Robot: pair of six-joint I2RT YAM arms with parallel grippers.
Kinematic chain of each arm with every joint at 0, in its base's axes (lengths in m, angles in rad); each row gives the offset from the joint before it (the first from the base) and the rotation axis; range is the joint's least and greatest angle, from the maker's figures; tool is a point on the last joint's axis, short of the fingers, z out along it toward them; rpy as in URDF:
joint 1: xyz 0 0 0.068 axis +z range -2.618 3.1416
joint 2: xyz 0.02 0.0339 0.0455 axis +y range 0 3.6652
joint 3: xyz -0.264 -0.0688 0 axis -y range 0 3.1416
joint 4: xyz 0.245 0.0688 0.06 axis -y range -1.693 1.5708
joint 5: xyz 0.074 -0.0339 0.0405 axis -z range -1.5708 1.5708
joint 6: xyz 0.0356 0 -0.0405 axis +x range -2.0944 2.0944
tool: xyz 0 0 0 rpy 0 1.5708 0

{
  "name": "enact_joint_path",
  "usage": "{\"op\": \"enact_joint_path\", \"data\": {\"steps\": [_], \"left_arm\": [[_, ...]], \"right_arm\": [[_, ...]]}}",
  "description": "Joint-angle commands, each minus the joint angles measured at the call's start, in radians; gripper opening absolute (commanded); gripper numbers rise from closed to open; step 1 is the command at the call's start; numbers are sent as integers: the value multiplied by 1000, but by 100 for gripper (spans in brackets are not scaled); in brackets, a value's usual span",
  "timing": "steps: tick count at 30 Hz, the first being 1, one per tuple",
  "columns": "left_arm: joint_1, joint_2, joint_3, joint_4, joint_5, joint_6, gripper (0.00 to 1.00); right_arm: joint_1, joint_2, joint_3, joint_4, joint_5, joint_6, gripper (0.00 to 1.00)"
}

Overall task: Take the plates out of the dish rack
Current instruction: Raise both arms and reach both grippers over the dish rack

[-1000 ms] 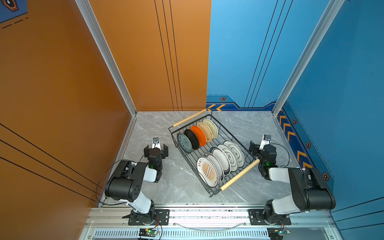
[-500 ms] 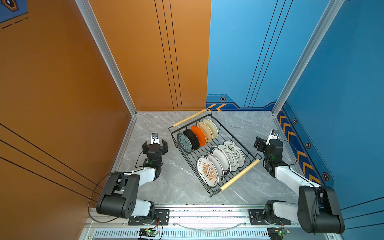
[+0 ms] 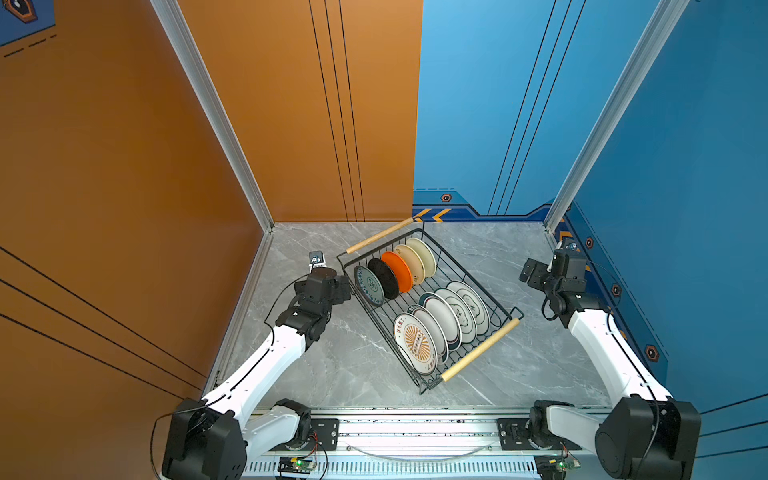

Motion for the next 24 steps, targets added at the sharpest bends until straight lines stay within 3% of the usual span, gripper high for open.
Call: {"op": "enact_joint_path", "data": {"steps": [1,10,24], "left_arm": [[-49,-47,54,-273,81,-185,98],[-203,15,138,-353,189,-373,99],[-337,197,252,-350,183,-446,99]], "right_arm": [[0,15,90,-216,-109,18,100],[145,137,266,-398,-251,-46,100],[238,296,401,-427,-318,-72,100]]}}
